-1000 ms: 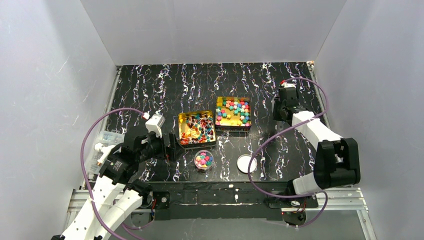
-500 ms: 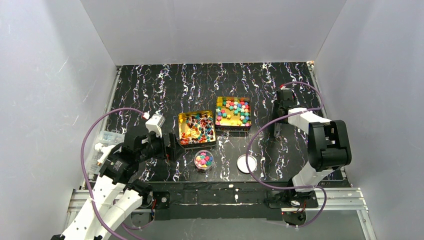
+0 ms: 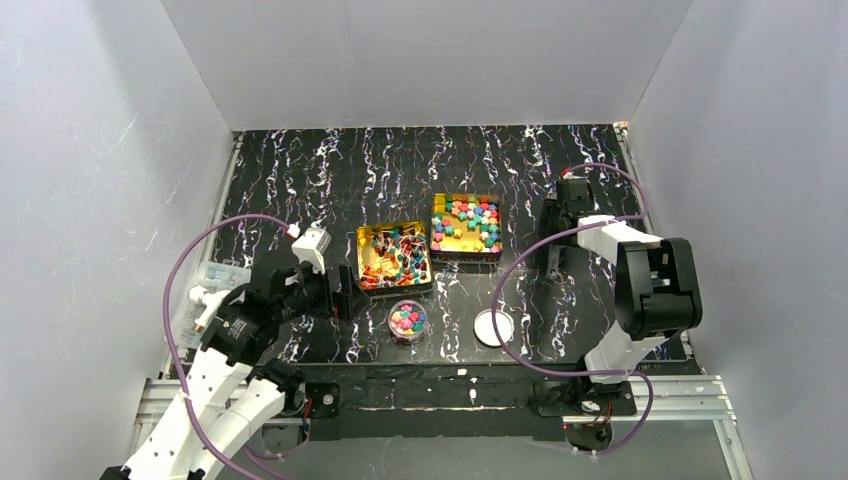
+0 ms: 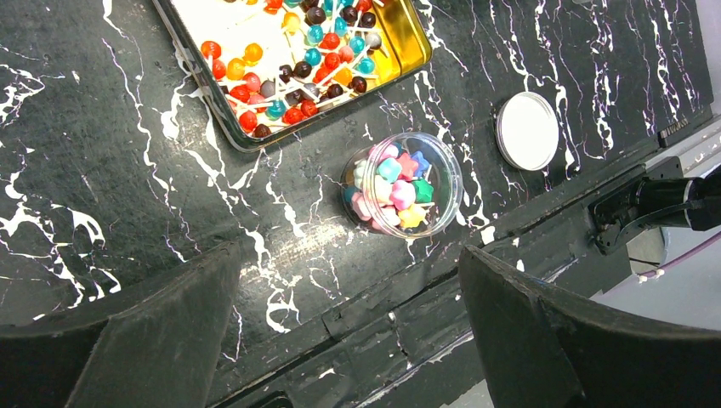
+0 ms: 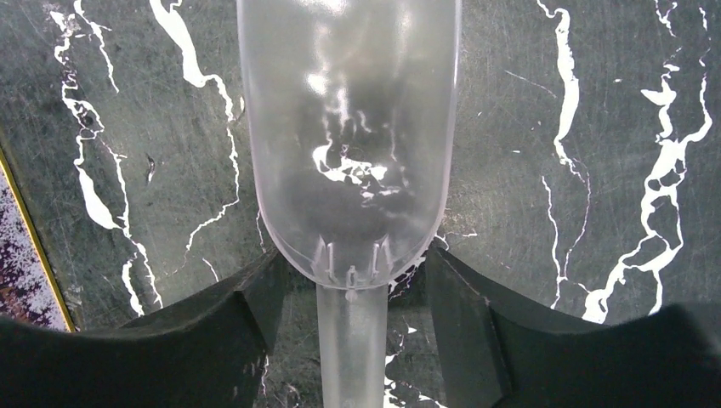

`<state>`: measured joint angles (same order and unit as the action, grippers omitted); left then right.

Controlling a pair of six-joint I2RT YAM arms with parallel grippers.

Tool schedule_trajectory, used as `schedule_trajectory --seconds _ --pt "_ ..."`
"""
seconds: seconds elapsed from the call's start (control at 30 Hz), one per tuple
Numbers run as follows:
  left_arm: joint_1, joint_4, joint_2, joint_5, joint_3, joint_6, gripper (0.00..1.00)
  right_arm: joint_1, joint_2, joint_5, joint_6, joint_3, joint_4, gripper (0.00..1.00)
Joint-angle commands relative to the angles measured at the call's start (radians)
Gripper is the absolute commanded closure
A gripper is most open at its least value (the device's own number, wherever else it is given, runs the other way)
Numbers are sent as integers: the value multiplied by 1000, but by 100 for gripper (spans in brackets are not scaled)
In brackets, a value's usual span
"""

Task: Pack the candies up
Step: Place the spatula at the center of the board.

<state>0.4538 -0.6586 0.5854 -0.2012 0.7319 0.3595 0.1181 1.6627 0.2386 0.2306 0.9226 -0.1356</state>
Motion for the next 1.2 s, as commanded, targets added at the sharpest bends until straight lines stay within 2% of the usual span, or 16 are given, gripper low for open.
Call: schedule_trajectory --seconds 0.0,0.17,0.33,0.43,0.47,0.5,0.73,0.97,1.17 --pt "-4 -4 2 7 -1 -4 1 -5 -72 -7 -17 44 -27 29" --pt "-4 -4 -5 5 0 -3 1 -3 -158 -7 -18 44 -82 27" --pt "-4 -4 -11 1 -2 -2 1 -2 -253 -54 -26 28 -132 20" --pt "-4 -4 -15 -6 -2 -2 1 8 -311 -77 -26 9 -159 13" --pt "-4 -4 -16 -7 -2 -1 1 12 -333 -86 -26 3 -165 4" --pt "-4 -4 -18 -7 -3 -2 1 18 -355 -96 -25 -6 -173 2" --pt "-4 -4 -20 -9 -3 0 1 86 -499 -154 -6 -49 -259 1" --pt "-4 -4 -23 -7 -3 1 1 274 -587 -35 41 -74 -354 3" --pt "-4 -5 -31 -4 -5 3 1 342 -657 -40 130 -114 -404 13"
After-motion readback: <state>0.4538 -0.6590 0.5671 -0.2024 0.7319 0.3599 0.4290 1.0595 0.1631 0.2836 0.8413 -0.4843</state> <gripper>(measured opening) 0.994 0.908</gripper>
